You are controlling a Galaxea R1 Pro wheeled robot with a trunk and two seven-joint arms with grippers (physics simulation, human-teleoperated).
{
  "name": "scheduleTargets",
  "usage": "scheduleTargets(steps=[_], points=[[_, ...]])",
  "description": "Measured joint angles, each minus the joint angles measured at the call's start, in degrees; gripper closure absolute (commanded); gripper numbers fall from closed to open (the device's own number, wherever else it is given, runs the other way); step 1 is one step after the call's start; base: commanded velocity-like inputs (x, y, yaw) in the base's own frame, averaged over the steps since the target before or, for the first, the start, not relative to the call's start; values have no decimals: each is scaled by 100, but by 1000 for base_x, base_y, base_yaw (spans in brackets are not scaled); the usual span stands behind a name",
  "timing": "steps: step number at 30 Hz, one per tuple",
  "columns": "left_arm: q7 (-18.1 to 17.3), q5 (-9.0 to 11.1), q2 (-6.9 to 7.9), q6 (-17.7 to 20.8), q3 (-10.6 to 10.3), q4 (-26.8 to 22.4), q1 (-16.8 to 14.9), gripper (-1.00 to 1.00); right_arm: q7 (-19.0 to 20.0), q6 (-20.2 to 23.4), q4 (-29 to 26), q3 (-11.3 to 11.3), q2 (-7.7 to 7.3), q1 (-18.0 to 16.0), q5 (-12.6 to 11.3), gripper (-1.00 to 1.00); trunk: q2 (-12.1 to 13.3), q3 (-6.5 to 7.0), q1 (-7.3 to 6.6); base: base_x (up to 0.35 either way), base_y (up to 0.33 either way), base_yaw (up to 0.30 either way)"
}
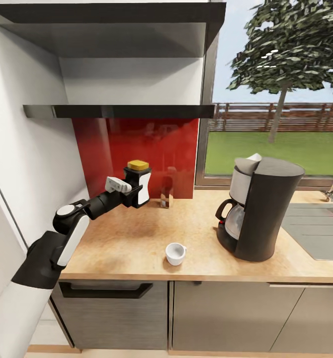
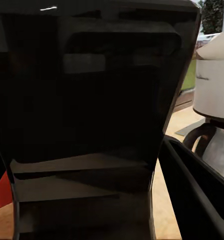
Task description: Set up a coffee station on the kitchen countertop: keep the coffee maker on the countertop, move the bottle of coffee from the kitchen shelf to the counter next to the coffee maker, place a paper coffee filter on top of the coffee maker, put the saucer next to the coffee maker with the coffee cup on the saucer, and place the electric kettle next to the coffee maker.
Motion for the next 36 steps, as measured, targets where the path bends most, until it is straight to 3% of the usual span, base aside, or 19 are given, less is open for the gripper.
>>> scheduleTargets(steps=[4,8,11,21,36], points=[[5,3,0,-39,0,63,3,100,9,-8,-14,15,-115,1,17,-100,0,0,0,0,0,0],[-9,15,-2,-471,1,199,4,100,11,-41,-16,20,-179,1,21,-100,0,0,0,0,0,0],[-15,12,-1,-587,0,230,4,100,18,-90,-11,27,-237,1,19,-100,0,0,0,0,0,0],[-17,4,-4,-635,0,310,8,100,20,-106,-16,29,-254,2,14,-100,0,0,0,0,-35,-9],[-29,18,-9,-640,-3,399,9,100,12,-106,-8,26,-240,2,14,-100,0,6,0,0,-18,-169]])
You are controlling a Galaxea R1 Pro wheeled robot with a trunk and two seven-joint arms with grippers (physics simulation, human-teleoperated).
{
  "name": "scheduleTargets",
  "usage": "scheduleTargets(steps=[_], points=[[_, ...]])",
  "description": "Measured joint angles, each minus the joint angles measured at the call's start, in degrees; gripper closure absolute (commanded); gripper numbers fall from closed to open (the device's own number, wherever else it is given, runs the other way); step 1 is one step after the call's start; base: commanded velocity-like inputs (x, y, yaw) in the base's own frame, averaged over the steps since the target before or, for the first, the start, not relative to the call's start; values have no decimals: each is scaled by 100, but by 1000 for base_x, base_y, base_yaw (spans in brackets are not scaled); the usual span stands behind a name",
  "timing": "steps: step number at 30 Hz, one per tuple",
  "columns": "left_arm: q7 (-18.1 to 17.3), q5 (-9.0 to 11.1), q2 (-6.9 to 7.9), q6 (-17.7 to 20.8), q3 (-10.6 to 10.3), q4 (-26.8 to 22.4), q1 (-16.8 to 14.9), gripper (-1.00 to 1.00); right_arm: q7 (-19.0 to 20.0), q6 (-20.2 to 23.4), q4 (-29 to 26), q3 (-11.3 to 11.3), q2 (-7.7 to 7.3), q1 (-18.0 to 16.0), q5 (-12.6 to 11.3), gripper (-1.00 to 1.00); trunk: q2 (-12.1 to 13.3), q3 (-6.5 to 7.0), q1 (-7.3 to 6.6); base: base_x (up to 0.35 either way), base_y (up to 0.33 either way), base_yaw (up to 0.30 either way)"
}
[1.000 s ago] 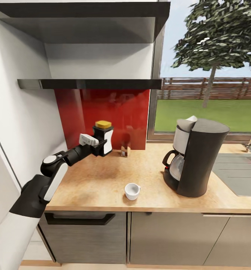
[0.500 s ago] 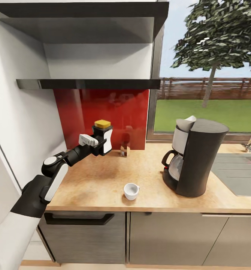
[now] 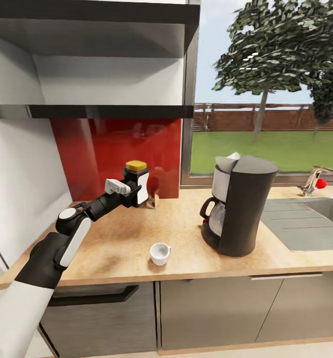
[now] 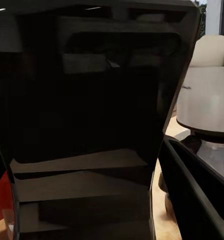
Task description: Set up a coffee station on the kitchen countertop: keep the coffee maker on the countertop, move the bottle of coffee from the kitchen shelf to the counter next to the coffee maker, place a paper coffee filter on top of the coffee maker, put the saucer next to the coffee maker with the coffee cup on the saucer, and place the electric kettle next to the coffee maker.
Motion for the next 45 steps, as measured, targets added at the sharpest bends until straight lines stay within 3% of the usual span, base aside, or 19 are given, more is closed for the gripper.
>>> scheduleTargets(steps=[23,45], points=[[-13,3,0,-245,-13,421,4,100,-3,0,1,2,-3,-1,0,-100,0,1,0,0,0,-52],[-13,-2,0,-246,-40,398,4,100,0,0,1,12,0,0,8,-100,-882,-395,483,0,0,0]])
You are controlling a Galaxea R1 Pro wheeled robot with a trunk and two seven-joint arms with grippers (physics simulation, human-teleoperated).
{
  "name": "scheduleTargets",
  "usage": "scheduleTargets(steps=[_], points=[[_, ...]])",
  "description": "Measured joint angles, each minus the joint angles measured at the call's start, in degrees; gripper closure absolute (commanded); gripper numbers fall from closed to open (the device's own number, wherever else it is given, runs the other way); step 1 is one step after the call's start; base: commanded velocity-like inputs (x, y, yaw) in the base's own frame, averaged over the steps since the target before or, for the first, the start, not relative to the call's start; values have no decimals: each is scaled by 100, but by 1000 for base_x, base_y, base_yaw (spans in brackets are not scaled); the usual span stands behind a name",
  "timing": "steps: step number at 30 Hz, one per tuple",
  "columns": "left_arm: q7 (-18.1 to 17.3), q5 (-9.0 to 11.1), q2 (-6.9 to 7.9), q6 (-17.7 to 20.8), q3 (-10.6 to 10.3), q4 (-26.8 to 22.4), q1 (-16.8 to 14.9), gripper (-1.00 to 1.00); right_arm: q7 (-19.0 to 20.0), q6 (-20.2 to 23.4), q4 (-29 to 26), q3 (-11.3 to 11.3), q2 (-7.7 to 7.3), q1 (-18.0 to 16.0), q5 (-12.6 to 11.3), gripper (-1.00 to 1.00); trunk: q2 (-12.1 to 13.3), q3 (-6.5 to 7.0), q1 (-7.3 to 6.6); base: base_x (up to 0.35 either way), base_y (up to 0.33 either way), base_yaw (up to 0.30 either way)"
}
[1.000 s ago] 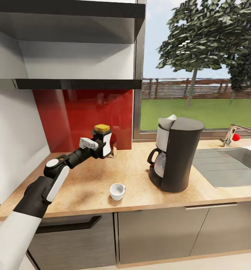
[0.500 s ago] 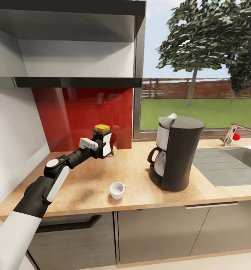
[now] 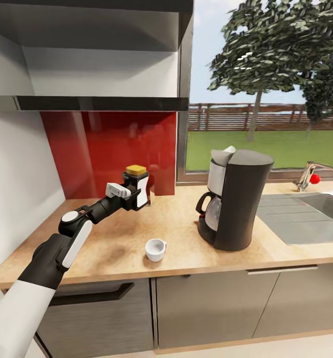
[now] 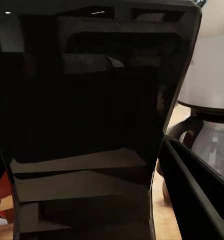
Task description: Set up a coffee station on the kitchen countertop: keep the coffee maker on the countertop, move the bottle of coffee from the kitchen shelf to the counter next to the coffee maker, place a paper coffee filter on top of the coffee maker, put the saucer next to the coffee maker with the coffee cup on the saucer, and place the electric kettle next to the coffee maker.
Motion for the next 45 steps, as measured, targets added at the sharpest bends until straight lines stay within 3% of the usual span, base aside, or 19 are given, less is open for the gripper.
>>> scheduleTargets(steps=[45], points=[[-1,0,0,-9,-9,-38,0,100,0,0,0,3,0,-2,0,-100,-1806,-809,989,0,0,0]])
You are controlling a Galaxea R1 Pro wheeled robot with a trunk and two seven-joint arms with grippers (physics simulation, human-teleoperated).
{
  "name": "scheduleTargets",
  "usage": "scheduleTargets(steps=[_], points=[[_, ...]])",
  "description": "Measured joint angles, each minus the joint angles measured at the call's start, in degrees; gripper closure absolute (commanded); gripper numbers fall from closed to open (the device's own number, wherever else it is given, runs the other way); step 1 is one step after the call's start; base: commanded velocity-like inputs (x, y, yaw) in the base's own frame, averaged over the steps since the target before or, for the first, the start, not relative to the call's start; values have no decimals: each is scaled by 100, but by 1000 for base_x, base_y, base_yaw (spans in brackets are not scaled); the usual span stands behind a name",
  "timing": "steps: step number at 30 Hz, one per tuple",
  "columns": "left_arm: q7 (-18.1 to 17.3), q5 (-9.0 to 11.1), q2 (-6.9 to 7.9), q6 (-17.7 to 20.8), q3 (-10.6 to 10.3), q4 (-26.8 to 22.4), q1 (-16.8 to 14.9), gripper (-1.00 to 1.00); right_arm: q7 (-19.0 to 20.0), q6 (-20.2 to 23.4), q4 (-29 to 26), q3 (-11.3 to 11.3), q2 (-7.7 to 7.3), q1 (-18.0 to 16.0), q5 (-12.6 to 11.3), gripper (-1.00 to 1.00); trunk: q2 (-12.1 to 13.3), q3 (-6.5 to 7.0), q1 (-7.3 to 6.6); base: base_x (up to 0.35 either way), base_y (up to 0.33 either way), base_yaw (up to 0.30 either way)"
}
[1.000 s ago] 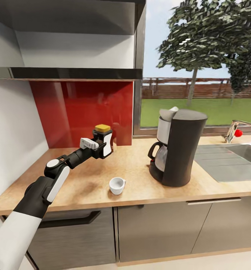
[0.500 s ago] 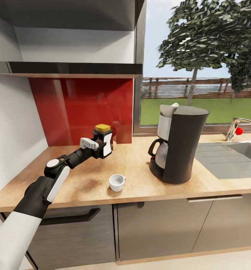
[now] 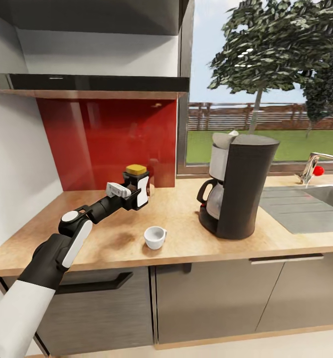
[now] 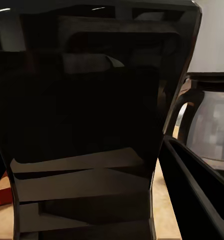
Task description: Set up a coffee station on the kitchen countertop: keep the coffee maker on the countertop, move the bottle of coffee from the kitchen shelf to the counter next to the coffee maker, place a paper coffee filter on top of the coffee maker, put the saucer next to the coffee maker with the coffee cup on the saucer, and place the electric kettle next to the coffee maker.
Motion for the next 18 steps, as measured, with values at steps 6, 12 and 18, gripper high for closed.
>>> scheduleTargets(steps=[6,12,18], points=[[-1,0,0,0,0,-1,0,100,0,0,0,-2,0,2,0,-100,-241,-108,132,0,0,0],[-7,11,0,0,0,-2,0,100,0,0,0,5,0,2,0,-100,-323,-144,176,0,0,0],[-7,12,0,0,0,8,0,100,0,0,8,4,-2,2,1,-100,-323,-144,176,7,-5,0]])
